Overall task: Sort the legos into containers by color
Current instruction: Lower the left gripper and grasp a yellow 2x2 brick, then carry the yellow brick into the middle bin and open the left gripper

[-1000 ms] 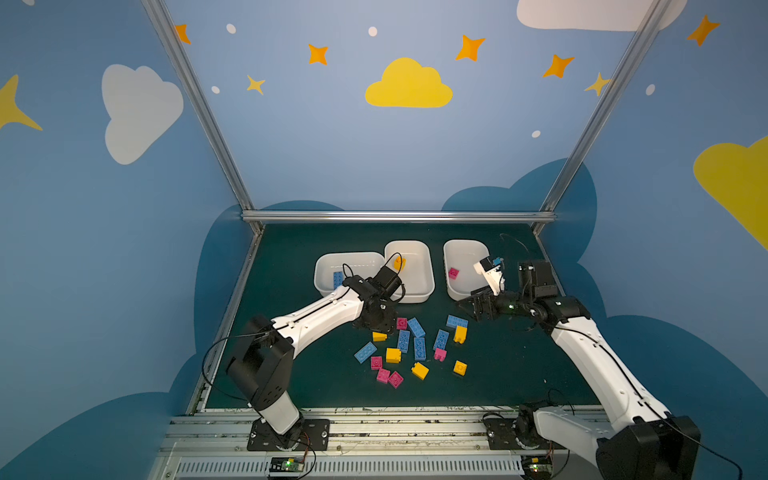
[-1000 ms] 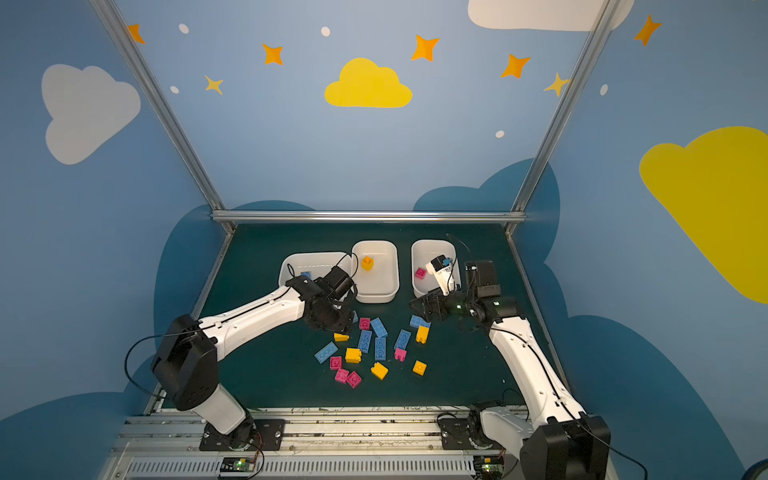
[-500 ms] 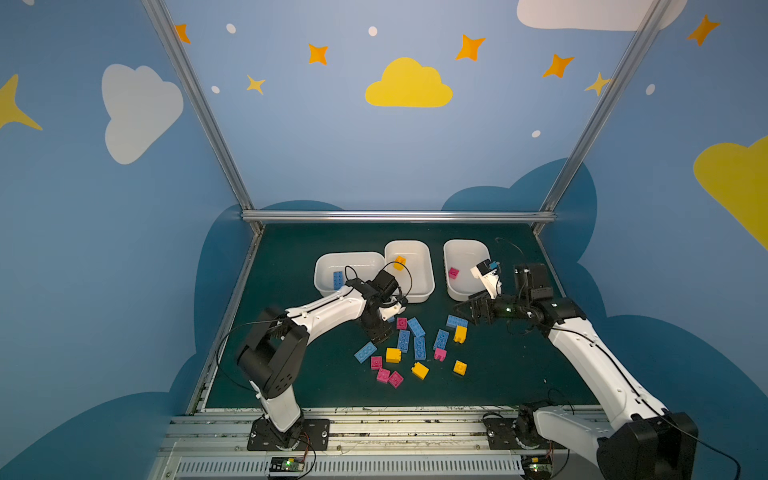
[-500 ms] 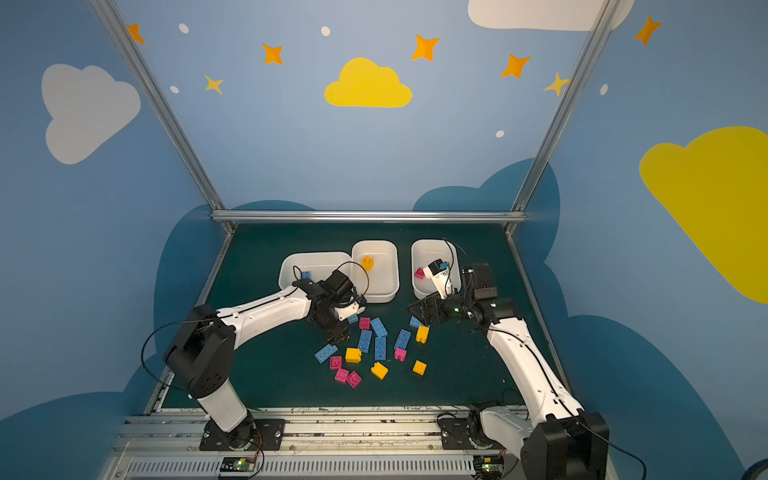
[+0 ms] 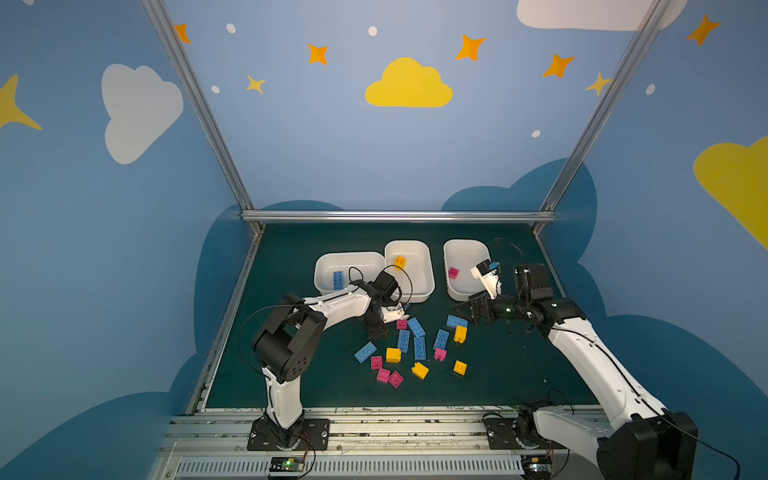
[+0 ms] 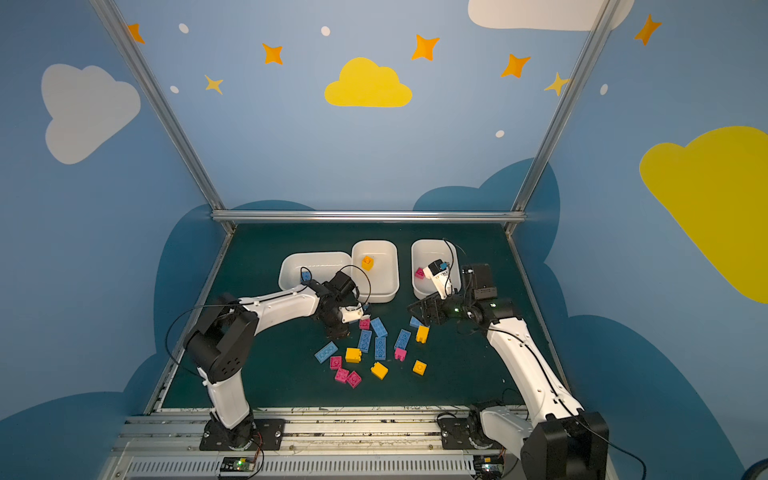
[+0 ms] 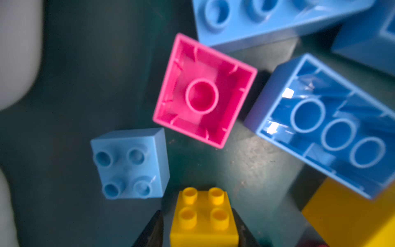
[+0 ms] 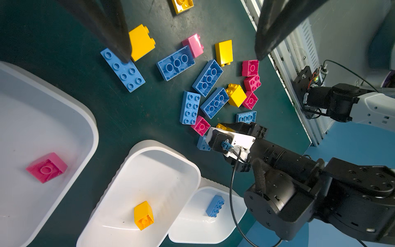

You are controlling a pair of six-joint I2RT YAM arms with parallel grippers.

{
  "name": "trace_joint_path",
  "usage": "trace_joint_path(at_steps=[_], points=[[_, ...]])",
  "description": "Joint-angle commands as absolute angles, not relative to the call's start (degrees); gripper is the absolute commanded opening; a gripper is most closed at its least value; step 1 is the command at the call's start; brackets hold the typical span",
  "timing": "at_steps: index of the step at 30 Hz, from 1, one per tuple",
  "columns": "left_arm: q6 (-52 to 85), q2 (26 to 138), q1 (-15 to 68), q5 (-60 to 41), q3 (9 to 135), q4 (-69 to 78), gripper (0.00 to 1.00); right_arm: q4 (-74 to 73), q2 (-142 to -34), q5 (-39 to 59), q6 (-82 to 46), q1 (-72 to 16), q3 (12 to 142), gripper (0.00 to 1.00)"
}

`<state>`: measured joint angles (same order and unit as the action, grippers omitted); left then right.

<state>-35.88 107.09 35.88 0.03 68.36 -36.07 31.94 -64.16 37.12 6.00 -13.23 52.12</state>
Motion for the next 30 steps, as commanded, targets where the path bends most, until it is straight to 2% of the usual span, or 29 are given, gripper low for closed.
trace_joint_path(at_steps=[1, 4, 12, 17, 23, 30], points=[[-37.45, 107.67, 35.6, -1.58, 69.59, -37.0, 0.34, 32.16, -63.98, 36.85, 5.71, -13.23, 51.68, 0.89], [-36.02, 106.81, 35.25, -2.37, 70.2, -38.45, 0.27, 32.24, -63.89, 36.73, 5.71, -12.93, 51.68, 0.89], [-26.55, 101.42, 35.17, -7.39, 77.03, -47.37, 0.28, 30.88, -63.06, 36.82, 4.42, -11.87, 51.59, 0.89], [-15.7, 101.69, 35.16, -9.35, 84.64, -46.45, 0.29, 28.81, -62.75, 37.69, 2.67, -11.34, 51.42, 0.89], [-3.92, 110.05, 35.07, -4.49, 96.92, -43.13, 0.28, 27.95, -62.88, 37.95, 1.85, -10.88, 52.16, 0.89], [0.65, 124.42, 35.04, 0.87, 113.05, -46.02, 0.29, 28.11, -62.88, 37.7, 2.0, -10.32, 52.78, 0.89]])
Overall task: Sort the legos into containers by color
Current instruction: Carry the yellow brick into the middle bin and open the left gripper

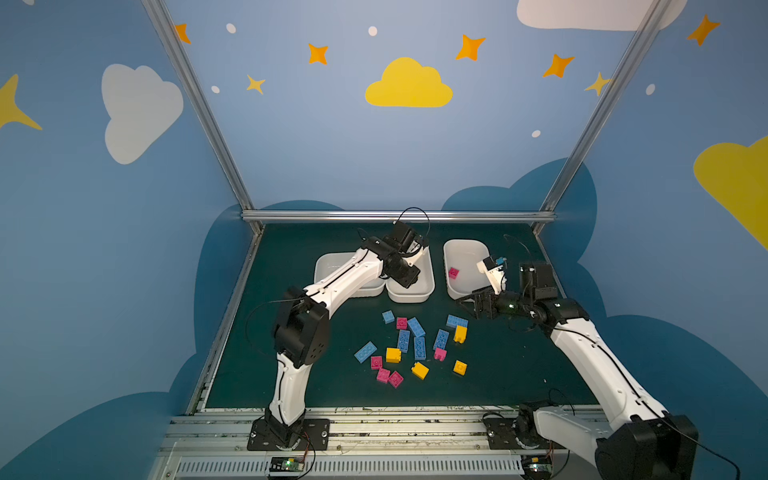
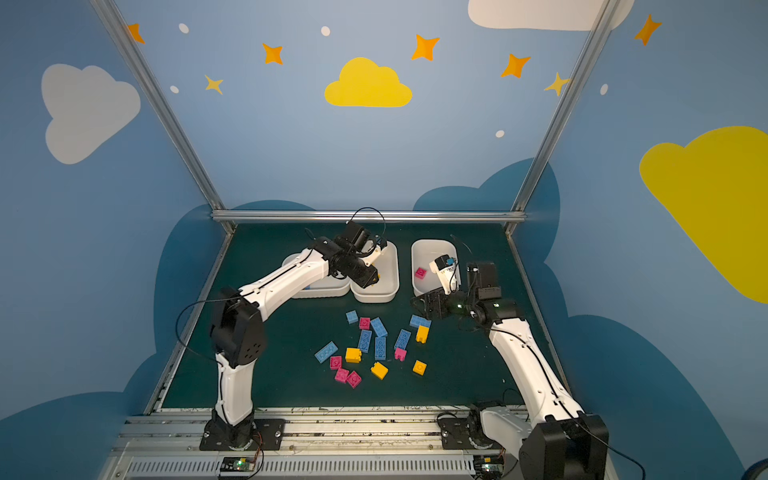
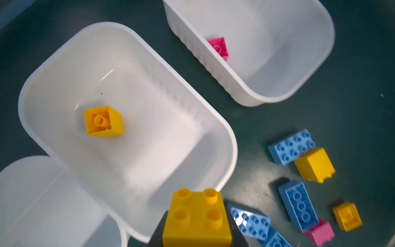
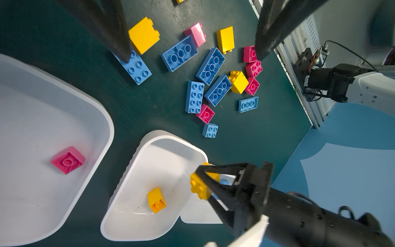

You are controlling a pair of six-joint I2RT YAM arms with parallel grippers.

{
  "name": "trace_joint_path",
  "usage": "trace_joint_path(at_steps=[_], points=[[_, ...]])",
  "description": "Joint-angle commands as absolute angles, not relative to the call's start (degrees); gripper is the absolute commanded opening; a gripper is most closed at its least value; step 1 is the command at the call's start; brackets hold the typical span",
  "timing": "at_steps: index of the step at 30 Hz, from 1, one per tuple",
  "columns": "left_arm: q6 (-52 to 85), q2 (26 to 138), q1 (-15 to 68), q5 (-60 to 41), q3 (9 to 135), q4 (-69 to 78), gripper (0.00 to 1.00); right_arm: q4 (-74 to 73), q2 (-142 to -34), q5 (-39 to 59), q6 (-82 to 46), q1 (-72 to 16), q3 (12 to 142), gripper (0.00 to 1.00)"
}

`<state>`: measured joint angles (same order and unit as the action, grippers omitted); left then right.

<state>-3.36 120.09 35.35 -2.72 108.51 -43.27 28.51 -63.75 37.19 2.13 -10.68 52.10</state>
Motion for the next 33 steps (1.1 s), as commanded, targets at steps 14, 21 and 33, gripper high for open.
trace_joint_path(at_steps=[14, 21, 33], points=[[6.46, 146.31, 32.92, 9.92, 138.71, -55.74, 0.3, 28.61, -63.61, 37.79, 2.72, -9.15, 53.18, 0.89], [8.57, 149.14, 32.17, 16.12, 141.76, -53.42, 0.32, 28.56, -64.02, 38.23, 2.64, -9.06, 53.0, 0.89], [8.13, 144.73, 33.29, 16.53, 142.83, -55.46, 0.48, 27.86, -64.24, 39.33, 2.18, -8.86, 53.61, 0.89]])
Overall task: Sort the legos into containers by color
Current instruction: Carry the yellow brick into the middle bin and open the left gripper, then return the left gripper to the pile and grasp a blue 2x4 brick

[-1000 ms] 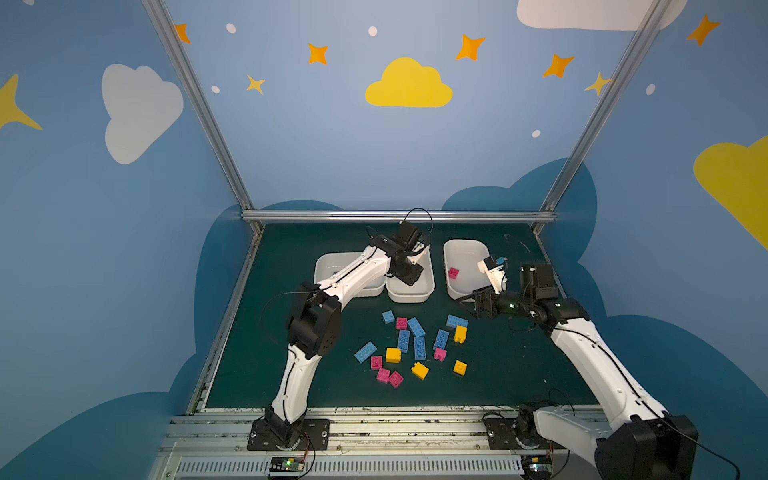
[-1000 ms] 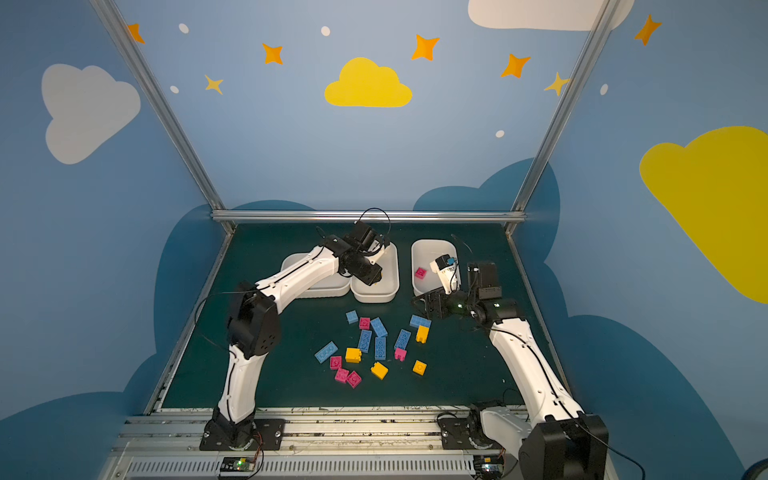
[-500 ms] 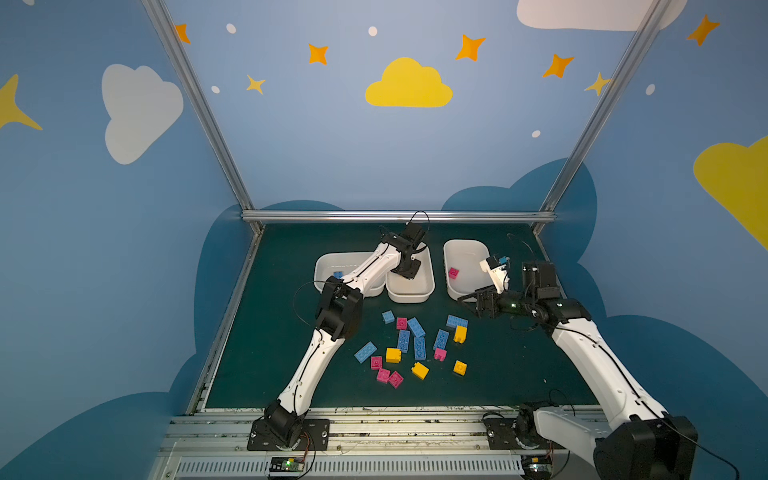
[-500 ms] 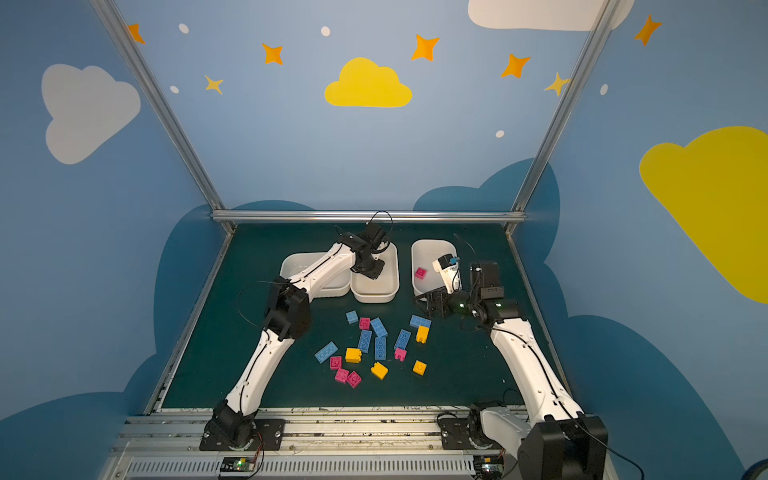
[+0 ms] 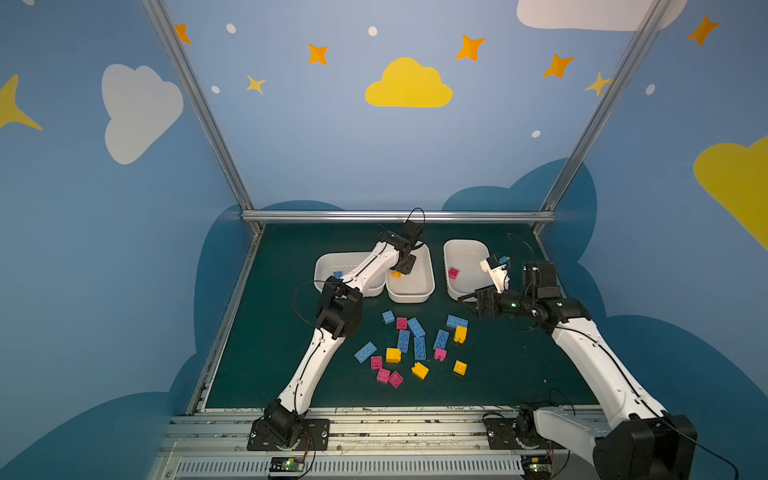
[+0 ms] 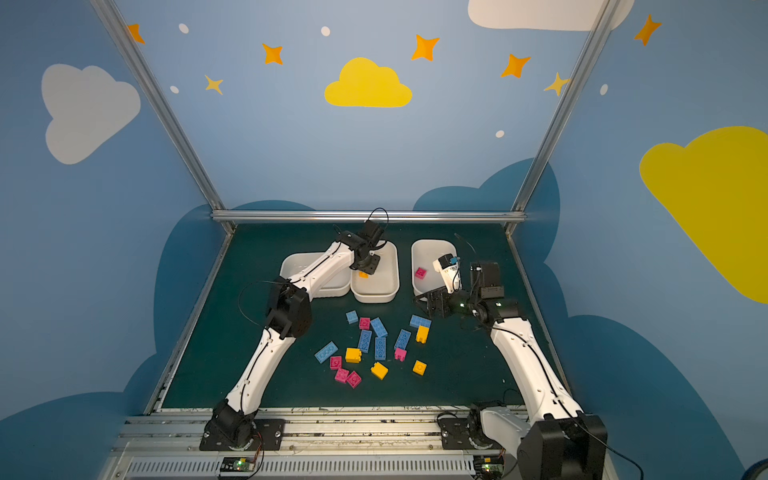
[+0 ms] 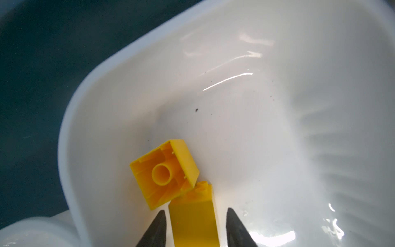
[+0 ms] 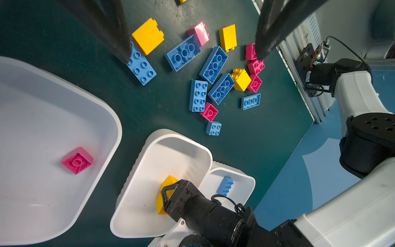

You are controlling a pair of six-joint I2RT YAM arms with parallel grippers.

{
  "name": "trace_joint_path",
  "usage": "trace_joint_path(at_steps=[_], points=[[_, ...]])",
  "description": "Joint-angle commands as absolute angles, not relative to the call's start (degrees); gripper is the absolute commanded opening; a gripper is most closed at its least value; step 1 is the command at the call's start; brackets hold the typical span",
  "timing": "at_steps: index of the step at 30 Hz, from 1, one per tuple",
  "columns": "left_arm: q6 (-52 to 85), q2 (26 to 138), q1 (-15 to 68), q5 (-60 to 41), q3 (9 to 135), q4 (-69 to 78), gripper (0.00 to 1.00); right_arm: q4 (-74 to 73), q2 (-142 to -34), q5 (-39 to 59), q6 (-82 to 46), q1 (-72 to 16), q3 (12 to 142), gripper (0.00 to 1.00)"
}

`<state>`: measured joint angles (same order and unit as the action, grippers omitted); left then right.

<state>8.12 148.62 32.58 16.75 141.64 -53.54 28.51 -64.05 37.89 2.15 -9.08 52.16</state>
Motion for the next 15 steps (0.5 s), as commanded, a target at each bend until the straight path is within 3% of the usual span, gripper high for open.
trace_joint_path(at_steps=[1, 7, 15], points=[[7.96, 143.95, 33.4, 16.48, 142.82, -56.09, 0.48, 27.93, -64.25, 39.42, 2.18, -8.79, 53.66, 0.89], [8.8, 136.67, 34.73, 12.55, 138.65, -60.56, 0.57, 28.0, -63.56, 40.3, 2.09, -8.79, 53.26, 0.89], [13.3, 118.74, 36.16, 6.42, 114.46, -58.25, 0.71, 28.4, -62.55, 42.44, 2.52, -9.01, 52.27, 0.89]])
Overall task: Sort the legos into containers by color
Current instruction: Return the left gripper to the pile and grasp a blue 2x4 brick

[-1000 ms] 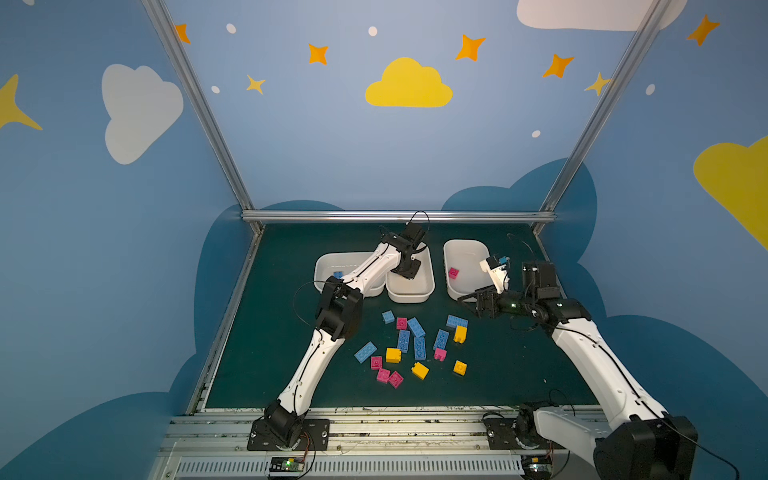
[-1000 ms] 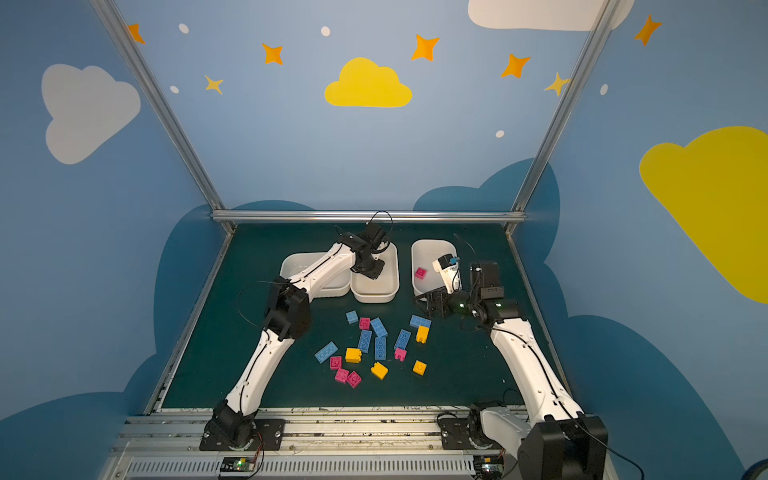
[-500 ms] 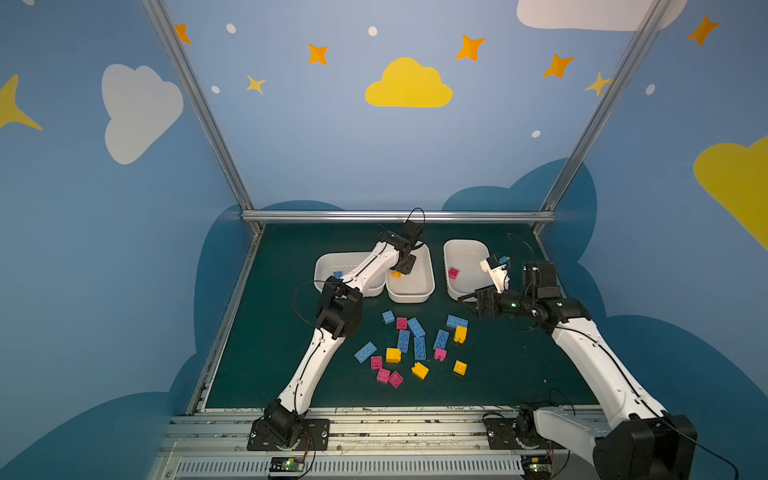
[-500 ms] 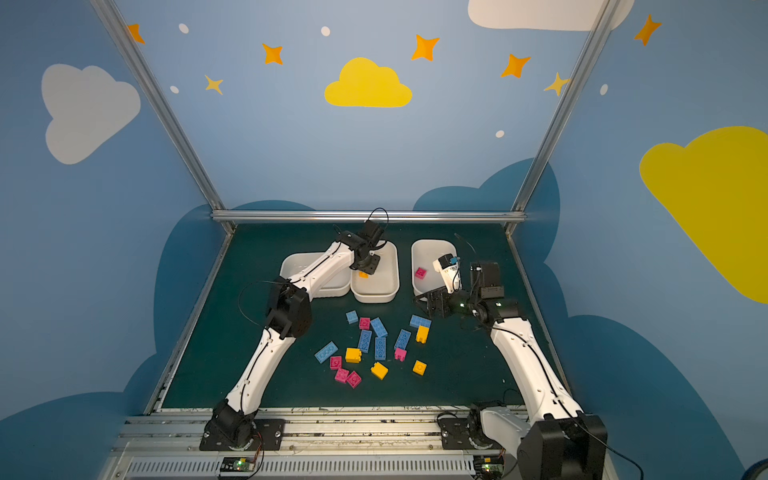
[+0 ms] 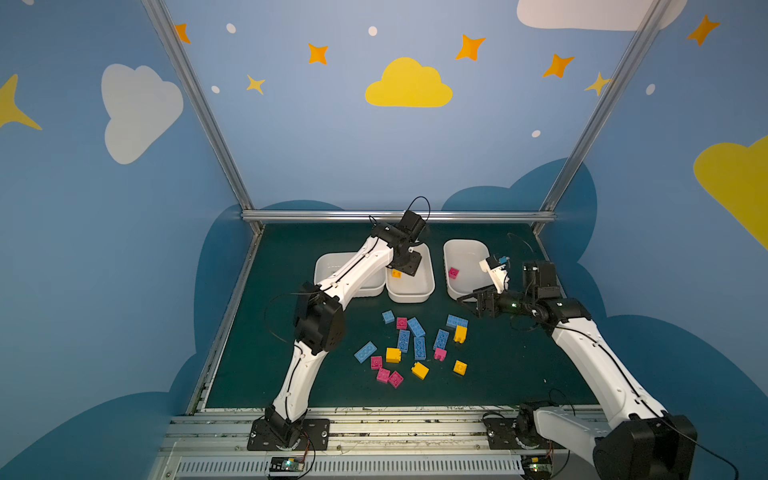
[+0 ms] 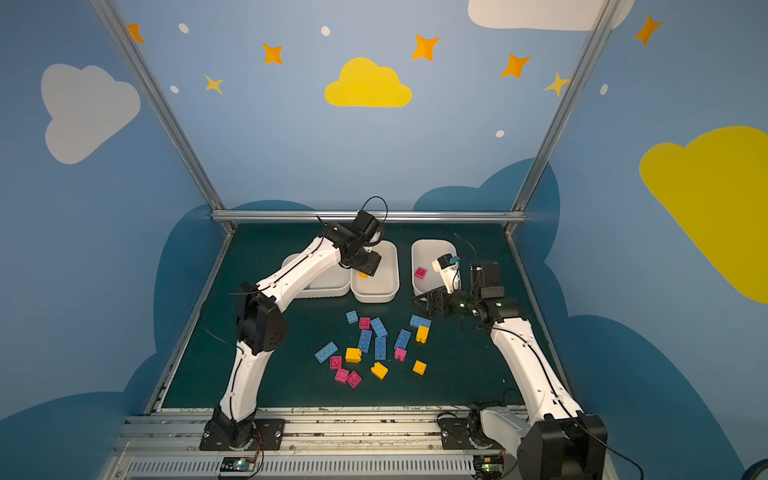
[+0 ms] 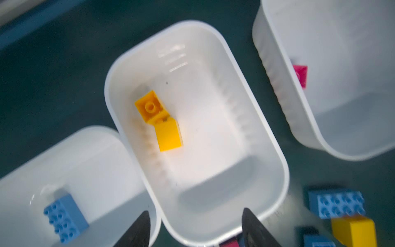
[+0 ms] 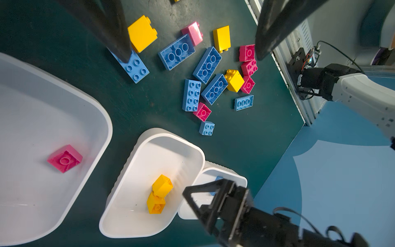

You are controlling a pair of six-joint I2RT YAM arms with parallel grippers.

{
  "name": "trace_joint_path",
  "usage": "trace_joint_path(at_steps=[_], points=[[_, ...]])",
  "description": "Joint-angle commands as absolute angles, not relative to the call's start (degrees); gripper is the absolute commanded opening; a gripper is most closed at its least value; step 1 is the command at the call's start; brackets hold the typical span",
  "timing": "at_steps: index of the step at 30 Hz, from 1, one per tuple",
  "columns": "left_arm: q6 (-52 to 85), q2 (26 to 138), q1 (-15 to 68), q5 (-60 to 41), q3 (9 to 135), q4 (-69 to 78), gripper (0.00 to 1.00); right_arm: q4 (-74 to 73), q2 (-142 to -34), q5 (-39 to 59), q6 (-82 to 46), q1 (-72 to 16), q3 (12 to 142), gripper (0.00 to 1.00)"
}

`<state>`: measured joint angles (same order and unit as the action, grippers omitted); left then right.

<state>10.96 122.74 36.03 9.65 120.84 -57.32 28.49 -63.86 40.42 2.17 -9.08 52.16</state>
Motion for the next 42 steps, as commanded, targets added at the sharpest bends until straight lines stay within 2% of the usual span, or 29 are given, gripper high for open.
trace_joint_path(at_steps=[1, 9, 21, 34, 42], points=[[13.58, 116.72, 36.34, 6.33, 111.79, -58.23, 0.72, 28.39, -62.58, 42.74, 2.63, -9.1, 52.25, 0.89], [10.76, 100.96, 36.87, 5.1, 88.51, -58.78, 0.73, 29.44, -63.1, 43.63, 3.61, -10.63, 52.38, 0.89], [6.76, 92.38, 36.03, 1.74, 67.01, -54.73, 0.7, 29.43, -64.4, 43.71, 3.07, -13.49, 52.34, 0.89], [2.79, 95.05, 35.68, 0.62, 59.27, -47.24, 0.69, 30.37, -64.65, 42.17, 2.91, -15.09, 52.25, 0.89], [1.37, 98.47, 35.95, 1.15, 59.43, -46.73, 0.66, 30.43, -64.85, 41.48, 2.64, -15.55, 52.16, 0.89]])
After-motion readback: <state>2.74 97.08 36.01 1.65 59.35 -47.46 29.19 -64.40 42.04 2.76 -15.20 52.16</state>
